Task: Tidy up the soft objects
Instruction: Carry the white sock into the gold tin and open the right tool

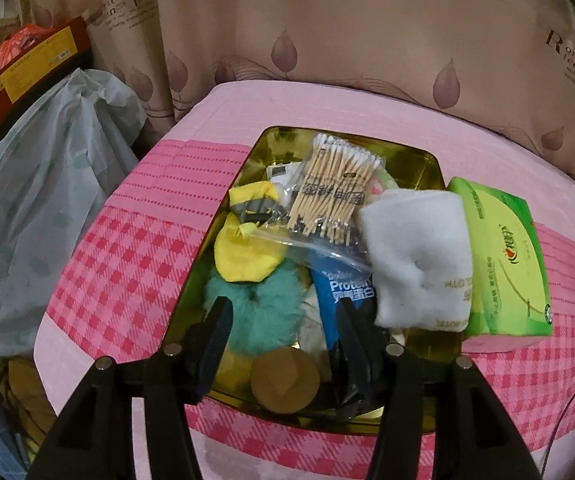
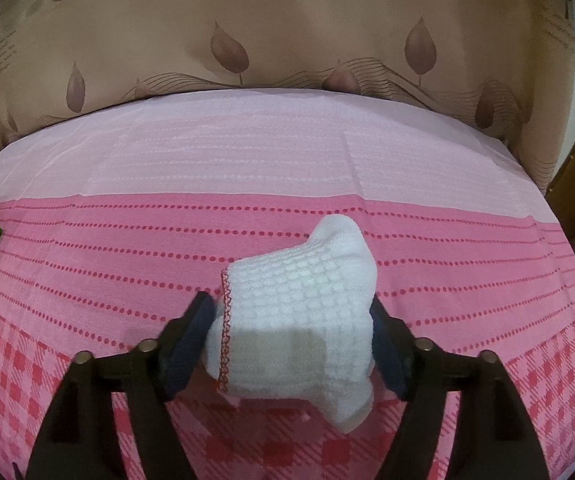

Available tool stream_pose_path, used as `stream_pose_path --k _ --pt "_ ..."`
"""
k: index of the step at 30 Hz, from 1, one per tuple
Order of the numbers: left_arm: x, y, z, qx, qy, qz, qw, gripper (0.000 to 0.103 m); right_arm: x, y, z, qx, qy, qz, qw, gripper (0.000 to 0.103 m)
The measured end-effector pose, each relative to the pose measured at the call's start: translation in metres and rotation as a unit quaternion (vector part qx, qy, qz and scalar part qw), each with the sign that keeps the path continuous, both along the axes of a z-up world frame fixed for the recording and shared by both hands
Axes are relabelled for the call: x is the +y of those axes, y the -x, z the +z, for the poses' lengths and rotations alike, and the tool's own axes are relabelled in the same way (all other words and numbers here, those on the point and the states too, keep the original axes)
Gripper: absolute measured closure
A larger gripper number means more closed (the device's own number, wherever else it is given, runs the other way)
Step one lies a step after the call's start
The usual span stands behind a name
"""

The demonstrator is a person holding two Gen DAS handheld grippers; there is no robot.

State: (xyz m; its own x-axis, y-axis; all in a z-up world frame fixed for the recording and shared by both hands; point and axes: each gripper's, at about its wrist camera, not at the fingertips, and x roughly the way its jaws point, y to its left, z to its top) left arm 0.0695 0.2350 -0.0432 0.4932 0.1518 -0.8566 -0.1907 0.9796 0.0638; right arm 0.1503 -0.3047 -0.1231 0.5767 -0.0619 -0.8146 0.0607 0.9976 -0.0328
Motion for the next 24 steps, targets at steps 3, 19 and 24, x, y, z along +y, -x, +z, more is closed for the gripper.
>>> stream_pose_path --k 3,19,24 --pt "0.004 0.001 -0.005 -0.001 0.001 0.004 1.0 0.048 0.001 0.0 0.002 -0.001 0.008 -0.005 1.0 0.046" --pt "0.01 0.014 0.0 -0.033 0.01 0.014 0.9993 0.048 0.03 0.013 0.014 -0.003 0.027 -0.013 1.0 0.057" --pt "0.01 0.018 0.005 -0.047 -0.003 0.021 0.9987 0.048 0.046 0.017 0.023 -0.011 0.022 -0.001 1.0 0.057"
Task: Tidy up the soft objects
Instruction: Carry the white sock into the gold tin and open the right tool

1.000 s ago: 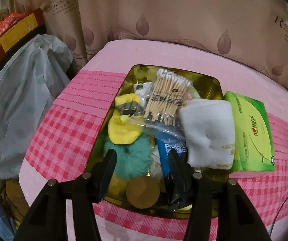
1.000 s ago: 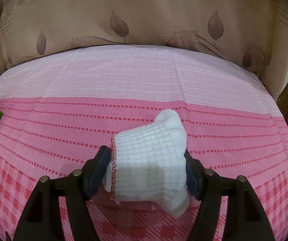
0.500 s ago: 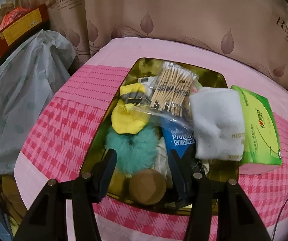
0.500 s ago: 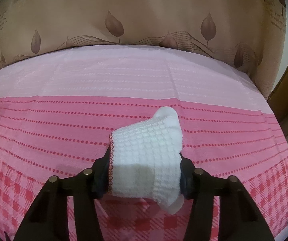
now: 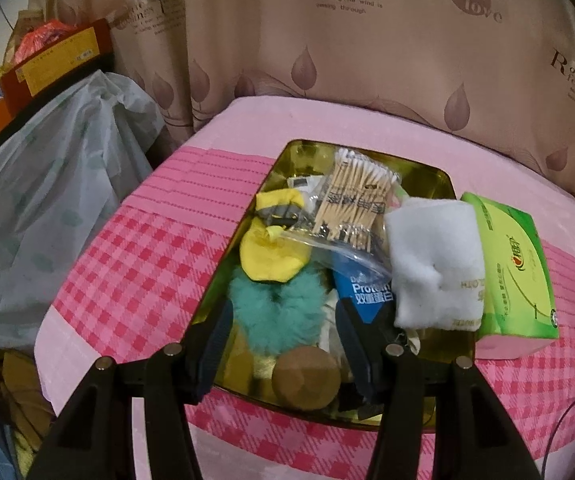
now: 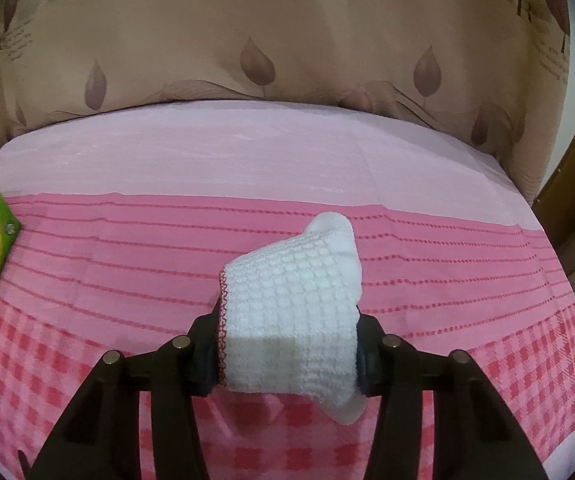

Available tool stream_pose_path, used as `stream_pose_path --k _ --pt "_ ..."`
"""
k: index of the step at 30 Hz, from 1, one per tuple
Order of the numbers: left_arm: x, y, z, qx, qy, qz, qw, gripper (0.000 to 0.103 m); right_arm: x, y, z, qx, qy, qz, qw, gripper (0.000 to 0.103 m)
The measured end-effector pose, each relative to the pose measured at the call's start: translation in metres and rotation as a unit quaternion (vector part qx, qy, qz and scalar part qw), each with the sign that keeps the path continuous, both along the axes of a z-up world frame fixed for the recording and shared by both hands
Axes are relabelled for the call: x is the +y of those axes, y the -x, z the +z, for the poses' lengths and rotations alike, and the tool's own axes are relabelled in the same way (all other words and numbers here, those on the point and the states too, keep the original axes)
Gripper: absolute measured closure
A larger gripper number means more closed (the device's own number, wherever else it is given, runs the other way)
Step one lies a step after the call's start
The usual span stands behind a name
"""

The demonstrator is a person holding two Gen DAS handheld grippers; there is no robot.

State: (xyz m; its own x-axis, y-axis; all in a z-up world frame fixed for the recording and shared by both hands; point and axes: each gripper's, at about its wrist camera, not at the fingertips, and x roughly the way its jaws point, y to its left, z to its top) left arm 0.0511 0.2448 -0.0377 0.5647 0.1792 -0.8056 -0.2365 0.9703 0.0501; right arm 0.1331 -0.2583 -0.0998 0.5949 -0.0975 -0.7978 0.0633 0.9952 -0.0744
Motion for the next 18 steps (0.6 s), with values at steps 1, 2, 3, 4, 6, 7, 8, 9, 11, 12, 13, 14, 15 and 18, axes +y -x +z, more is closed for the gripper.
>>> stream_pose_path --k 1,2,3,4,6,7,8,9,11,12,13,14,15,18 --pt "0.0 0.0 0.001 -0.003 0.0 0.0 1.0 0.048 0.004 0.0 0.002 -0.001 -0.002 0.003 1.0 0.057" --pt "0.0 0.001 0.003 -0.005 -0.001 0.001 1.0 0.048 0.008 0.002 0.005 -0.003 -0.007 0.008 1.0 0.057" --pt "0.001 0.002 0.004 -0.009 -0.004 0.003 0.9999 0.048 0.013 0.003 0.008 -0.004 -0.011 0.013 1.0 0.057" --pt "0.001 0.002 0.005 -0.011 -0.007 0.006 0.9999 0.048 0.018 0.004 0.011 -0.006 -0.013 0.019 1.0 0.057" --pt "0.003 0.002 0.006 -0.011 -0.006 0.01 0.9999 0.048 0.03 0.007 0.018 -0.013 -0.014 0.033 0.999 0.057" --pt "0.005 0.002 0.006 -0.01 -0.004 0.012 0.9999 0.048 0.036 0.007 0.022 -0.017 -0.015 0.041 0.999 0.057" --pt "0.006 0.002 0.006 -0.01 -0.005 0.014 0.9998 0.048 0.041 0.008 0.025 -0.019 -0.017 0.046 0.999 0.057" --pt "0.006 0.003 0.006 -0.01 -0.006 0.017 0.9998 0.048 0.047 0.009 0.027 -0.022 -0.019 0.053 0.998 0.057" --pt "0.008 0.004 0.008 -0.013 -0.008 0.022 0.9996 0.048 0.06 0.01 0.034 -0.027 -0.025 0.067 0.997 0.057" --pt "0.009 0.003 0.008 -0.013 -0.008 0.023 0.9996 0.048 0.066 0.011 0.037 -0.03 -0.027 0.075 0.996 0.057" --pt "0.01 0.003 0.008 -0.014 -0.008 0.025 0.9996 0.048 0.074 0.012 0.041 -0.033 -0.028 0.086 0.995 0.057" --pt "0.01 0.003 0.008 -0.014 -0.008 0.027 0.9995 0.048 0.08 0.013 0.044 -0.034 -0.029 0.093 0.995 0.057" --pt "0.011 0.003 0.009 -0.014 -0.009 0.029 0.9995 0.048 0.087 0.014 0.048 -0.035 -0.03 0.102 0.994 0.057" --pt "0.014 0.002 0.008 -0.013 -0.009 0.035 0.9993 0.048 0.111 0.017 0.059 -0.045 -0.034 0.129 0.99 0.057"
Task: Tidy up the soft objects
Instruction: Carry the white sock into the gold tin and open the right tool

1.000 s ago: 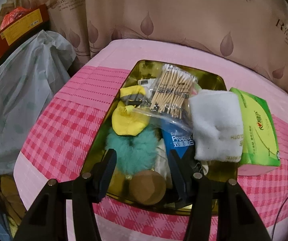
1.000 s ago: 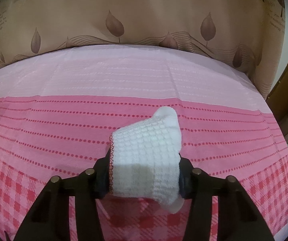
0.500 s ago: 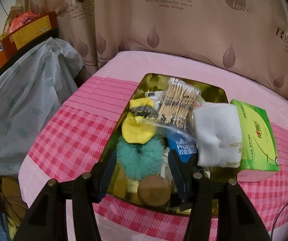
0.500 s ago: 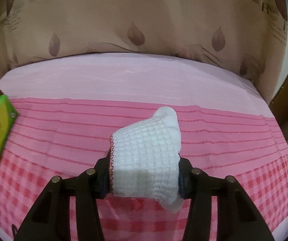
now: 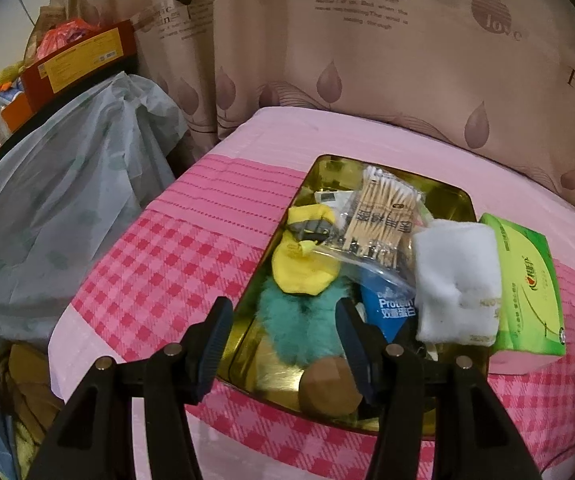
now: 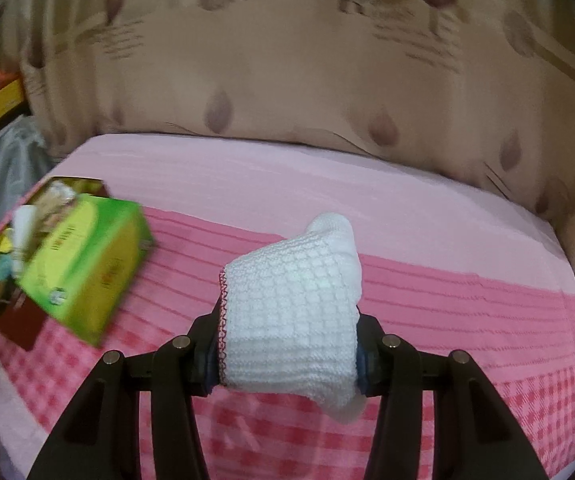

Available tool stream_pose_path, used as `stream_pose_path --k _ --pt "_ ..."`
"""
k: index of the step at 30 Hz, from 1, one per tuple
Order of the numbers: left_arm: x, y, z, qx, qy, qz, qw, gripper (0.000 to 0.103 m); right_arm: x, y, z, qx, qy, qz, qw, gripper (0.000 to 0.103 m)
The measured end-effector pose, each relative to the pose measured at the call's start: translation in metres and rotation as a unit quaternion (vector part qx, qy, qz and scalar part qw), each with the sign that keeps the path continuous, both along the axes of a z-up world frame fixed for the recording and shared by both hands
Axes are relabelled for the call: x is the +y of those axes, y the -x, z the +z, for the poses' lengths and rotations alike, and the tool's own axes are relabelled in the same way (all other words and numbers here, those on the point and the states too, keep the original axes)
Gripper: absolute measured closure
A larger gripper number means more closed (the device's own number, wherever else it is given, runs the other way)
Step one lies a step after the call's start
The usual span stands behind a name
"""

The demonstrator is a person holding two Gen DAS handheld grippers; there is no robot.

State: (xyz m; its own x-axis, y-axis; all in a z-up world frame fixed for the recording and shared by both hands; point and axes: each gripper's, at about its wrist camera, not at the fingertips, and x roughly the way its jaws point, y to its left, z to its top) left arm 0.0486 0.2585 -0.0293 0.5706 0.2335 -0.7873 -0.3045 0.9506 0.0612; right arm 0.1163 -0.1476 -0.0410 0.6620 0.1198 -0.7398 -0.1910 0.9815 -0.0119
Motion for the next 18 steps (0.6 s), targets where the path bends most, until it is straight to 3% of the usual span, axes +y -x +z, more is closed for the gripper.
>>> stream_pose_path --k 8,18 --pt "0.008 0.0 0.0 0.002 0.001 0.015 0.9999 0.048 0.075 0.008 0.026 -0.017 -0.015 0.089 0.996 0.057" --pt "0.01 -0.001 -0.001 0.005 -0.004 0.021 0.9997 0.048 0.188 0.021 0.042 -0.021 -0.035 0.212 0.976 0.057"
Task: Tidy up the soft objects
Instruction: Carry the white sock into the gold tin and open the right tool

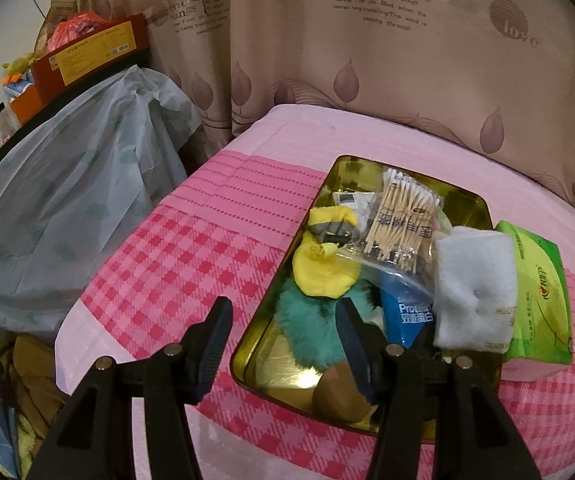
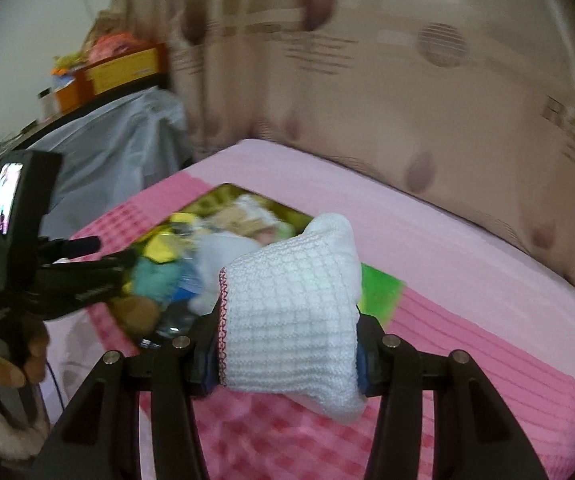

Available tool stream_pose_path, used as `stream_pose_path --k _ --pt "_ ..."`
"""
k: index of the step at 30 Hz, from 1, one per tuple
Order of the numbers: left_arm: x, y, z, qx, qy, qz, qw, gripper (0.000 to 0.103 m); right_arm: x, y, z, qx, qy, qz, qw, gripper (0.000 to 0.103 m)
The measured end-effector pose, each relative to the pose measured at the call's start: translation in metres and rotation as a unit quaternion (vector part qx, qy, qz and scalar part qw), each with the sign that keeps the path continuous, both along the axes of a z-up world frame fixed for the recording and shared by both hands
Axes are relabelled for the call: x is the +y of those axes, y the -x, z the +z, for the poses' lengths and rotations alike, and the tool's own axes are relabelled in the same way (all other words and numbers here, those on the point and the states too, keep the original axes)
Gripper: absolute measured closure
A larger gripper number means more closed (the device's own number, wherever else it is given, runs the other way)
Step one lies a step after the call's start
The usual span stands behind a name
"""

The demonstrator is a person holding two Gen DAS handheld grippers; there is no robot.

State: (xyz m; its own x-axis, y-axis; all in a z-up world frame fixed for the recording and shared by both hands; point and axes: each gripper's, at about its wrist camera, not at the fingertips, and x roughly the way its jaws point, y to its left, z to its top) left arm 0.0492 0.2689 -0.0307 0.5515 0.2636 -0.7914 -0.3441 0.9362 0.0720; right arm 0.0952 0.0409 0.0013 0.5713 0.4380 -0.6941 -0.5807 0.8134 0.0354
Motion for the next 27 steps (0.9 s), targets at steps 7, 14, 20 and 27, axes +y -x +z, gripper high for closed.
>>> stream_pose_path --k 7,14,20,27 --pt "0.002 0.0 0.0 -0.001 -0.009 0.007 0.9999 0.048 0.05 -0.008 -0.015 0.014 0.008 0.037 0.999 0.057" --pt "0.004 0.0 -0.001 0.002 -0.01 0.01 0.9999 0.048 0.067 -0.027 -0.033 0.022 0.029 0.035 0.999 0.057" --pt "0.007 -0.001 -0.003 0.003 -0.008 0.013 0.9999 0.048 0.074 -0.051 -0.049 0.032 0.042 0.017 0.998 0.057" --pt "0.009 -0.002 -0.005 0.006 -0.007 0.016 0.9998 0.048 0.086 -0.068 -0.058 0.028 0.053 0.003 0.998 0.056"
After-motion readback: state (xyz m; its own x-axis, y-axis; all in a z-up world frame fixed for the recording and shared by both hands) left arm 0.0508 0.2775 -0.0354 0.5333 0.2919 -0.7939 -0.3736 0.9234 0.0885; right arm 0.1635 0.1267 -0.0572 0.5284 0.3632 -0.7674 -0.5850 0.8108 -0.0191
